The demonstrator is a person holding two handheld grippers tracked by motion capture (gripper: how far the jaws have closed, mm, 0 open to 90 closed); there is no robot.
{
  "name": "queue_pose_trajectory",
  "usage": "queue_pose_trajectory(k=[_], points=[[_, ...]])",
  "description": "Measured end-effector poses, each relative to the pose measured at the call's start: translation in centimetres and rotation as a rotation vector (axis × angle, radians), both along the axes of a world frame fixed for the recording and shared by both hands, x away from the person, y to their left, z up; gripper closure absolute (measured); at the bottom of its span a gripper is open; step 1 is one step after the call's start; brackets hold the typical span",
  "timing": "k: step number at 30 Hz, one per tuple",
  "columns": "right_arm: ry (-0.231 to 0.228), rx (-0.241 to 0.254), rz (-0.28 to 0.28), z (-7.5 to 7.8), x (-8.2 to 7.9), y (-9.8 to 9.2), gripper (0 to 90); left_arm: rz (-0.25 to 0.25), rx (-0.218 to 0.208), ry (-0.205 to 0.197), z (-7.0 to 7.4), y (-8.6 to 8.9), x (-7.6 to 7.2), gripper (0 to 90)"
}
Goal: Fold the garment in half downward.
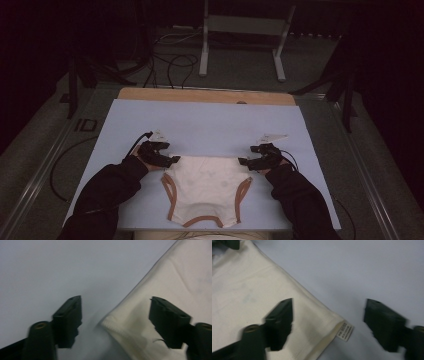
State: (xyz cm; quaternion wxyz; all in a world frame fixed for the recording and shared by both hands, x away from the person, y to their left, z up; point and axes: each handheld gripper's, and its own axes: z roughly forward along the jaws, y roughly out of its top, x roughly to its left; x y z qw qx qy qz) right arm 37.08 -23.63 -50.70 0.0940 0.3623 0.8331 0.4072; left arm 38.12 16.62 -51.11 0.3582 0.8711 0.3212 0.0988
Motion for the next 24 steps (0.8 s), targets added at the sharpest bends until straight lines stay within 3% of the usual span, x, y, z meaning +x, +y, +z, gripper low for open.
queue_pose_trajectory(k=[7,11,24], points=[[0.028,-0.04,0.017,-0.9,-0.1,0.4,34.7,-0.012,0.047,0.017,-0.6,0.1,-0.1,39.2],[0.047,-0.054,0.016,-1.2,-0.1,0.5,38.8,-0.008,0.042,0.019,-0.7,0.3,0.0,44.5],[-0.008,-0.156,0.039,-1.2,-0.8,1.2,53.2,-0.02,0.044,0.03,-0.5,0.0,-0.3,59.4]])
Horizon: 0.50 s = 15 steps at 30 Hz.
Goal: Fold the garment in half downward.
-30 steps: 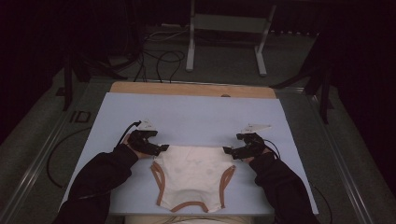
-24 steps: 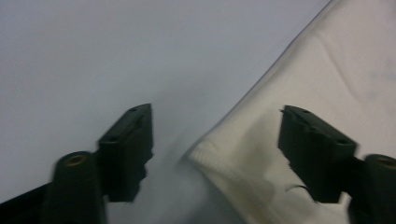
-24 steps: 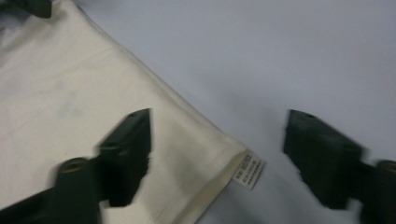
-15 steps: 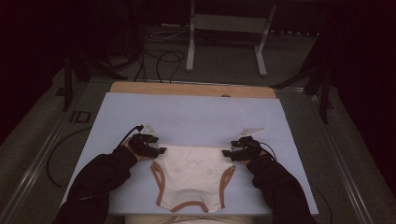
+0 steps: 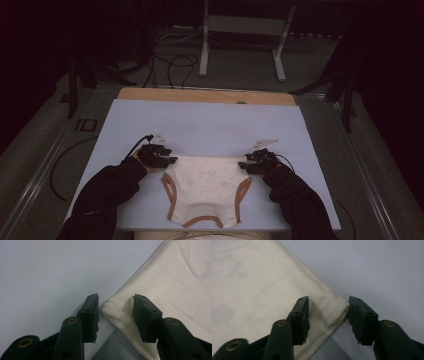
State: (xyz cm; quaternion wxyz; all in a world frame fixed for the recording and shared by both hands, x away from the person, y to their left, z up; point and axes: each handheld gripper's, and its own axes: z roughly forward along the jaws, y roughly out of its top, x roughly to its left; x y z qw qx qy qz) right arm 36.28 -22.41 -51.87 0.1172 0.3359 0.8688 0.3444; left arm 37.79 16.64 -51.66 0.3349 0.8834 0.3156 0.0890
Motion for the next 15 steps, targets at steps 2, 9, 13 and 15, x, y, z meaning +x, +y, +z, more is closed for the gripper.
queue_pose_trajectory(k=[2,9,13,15], points=[[0.001,-0.006,0.004,0.06,-0.1,0.1,56.7,-0.012,0.0,0.012,0.06,-0.14,-0.08,63.5],[0.01,-0.003,0.014,0.16,-0.24,0.3,67.6,-0.023,0.008,0.043,0.31,-0.49,-0.12,75.5],[0.015,-0.009,0.028,0.25,-0.28,0.44,75.7,-0.033,0.006,0.046,0.35,-0.61,-0.26,81.8],[0.02,-0.005,0.029,0.26,-0.28,0.47,78.7,-0.03,-0.002,0.046,0.31,-0.6,-0.34,83.7]])
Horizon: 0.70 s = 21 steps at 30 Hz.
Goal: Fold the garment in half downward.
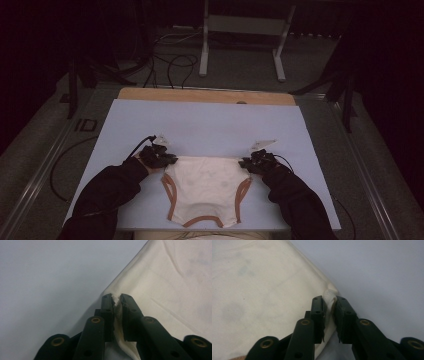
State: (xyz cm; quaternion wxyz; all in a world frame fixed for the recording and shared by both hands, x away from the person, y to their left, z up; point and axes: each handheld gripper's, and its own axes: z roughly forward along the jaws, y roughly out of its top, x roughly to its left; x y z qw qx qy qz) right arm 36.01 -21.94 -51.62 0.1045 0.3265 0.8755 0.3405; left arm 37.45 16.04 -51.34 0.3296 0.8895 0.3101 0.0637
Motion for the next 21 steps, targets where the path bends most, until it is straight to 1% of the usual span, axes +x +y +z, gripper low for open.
queue_pose_trajectory(k=[5,8,12,13,16,18,21], points=[[-0.006,-0.017,0.015,0.1,-0.1,0.2,86.3,0.005,-0.012,0.013,0.0,0.2,-0.1,86.0],[-0.018,-0.035,0.022,0.2,-0.1,0.3,87.3,0.004,-0.011,0.005,0.1,0.2,-0.2,86.7],[-0.012,-0.025,0.02,0.4,0.0,0.3,87.5,0.008,-0.025,0.004,0.4,0.4,-0.2,87.1],[-0.013,-0.027,0.02,0.5,0.0,0.3,87.5,0.004,-0.022,0.001,0.5,0.5,-0.2,87.1],[-0.022,-0.009,0.016,0.8,0.1,0.2,87.5,0.005,-0.024,-0.008,0.7,0.6,-0.2,87.2],[-0.028,0.007,0.006,1.1,0.2,0.2,87.5,0.013,-0.037,-0.013,0.9,0.6,-0.2,87.2],[-0.045,0.015,0.0,1.5,0.4,0.1,87.5,0.018,-0.041,-0.029,1.2,0.7,0.0,87.2]])
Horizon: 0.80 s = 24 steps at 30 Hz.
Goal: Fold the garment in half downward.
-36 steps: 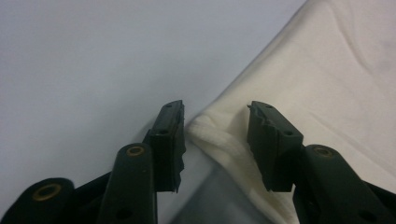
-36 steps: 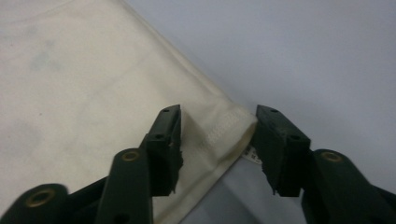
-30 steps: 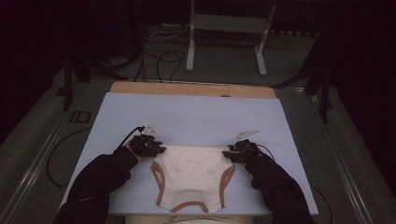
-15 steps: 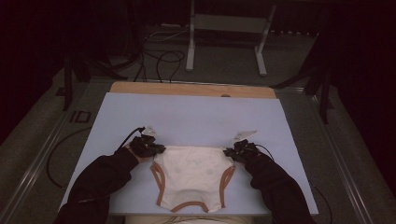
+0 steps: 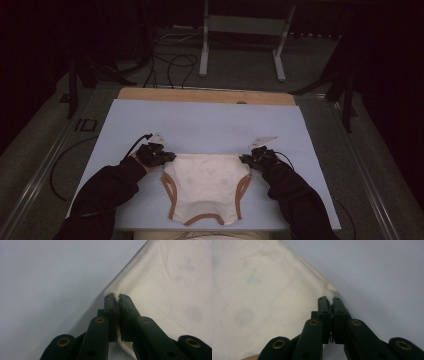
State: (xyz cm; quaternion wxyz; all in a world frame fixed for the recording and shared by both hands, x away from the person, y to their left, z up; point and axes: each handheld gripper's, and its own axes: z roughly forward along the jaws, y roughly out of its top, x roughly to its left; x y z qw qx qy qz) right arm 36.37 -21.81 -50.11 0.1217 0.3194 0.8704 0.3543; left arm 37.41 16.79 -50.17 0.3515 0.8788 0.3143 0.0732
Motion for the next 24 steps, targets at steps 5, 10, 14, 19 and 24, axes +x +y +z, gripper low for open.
queue_pose_trajectory(k=[5,10,14,19,24], points=[[-0.019,0.007,-0.011,0.6,0.4,0.0,87.5,0.014,0.002,-0.025,0.2,-0.2,0.4,87.2],[-0.031,0.023,-0.03,1.0,1.0,-0.2,87.5,0.031,-0.014,-0.044,0.6,-0.1,1.0,87.2],[-0.041,0.035,-0.043,1.3,1.5,-0.3,87.5,0.045,-0.021,-0.065,0.9,-0.2,1.3,87.2],[-0.048,0.044,-0.062,1.7,2.1,-0.4,87.5,0.048,-0.036,-0.086,1.3,-0.2,1.9,87.2],[-0.059,0.047,-0.073,2.1,2.8,-0.4,87.5,0.059,-0.041,-0.097,1.7,-0.3,2.5,87.1]])
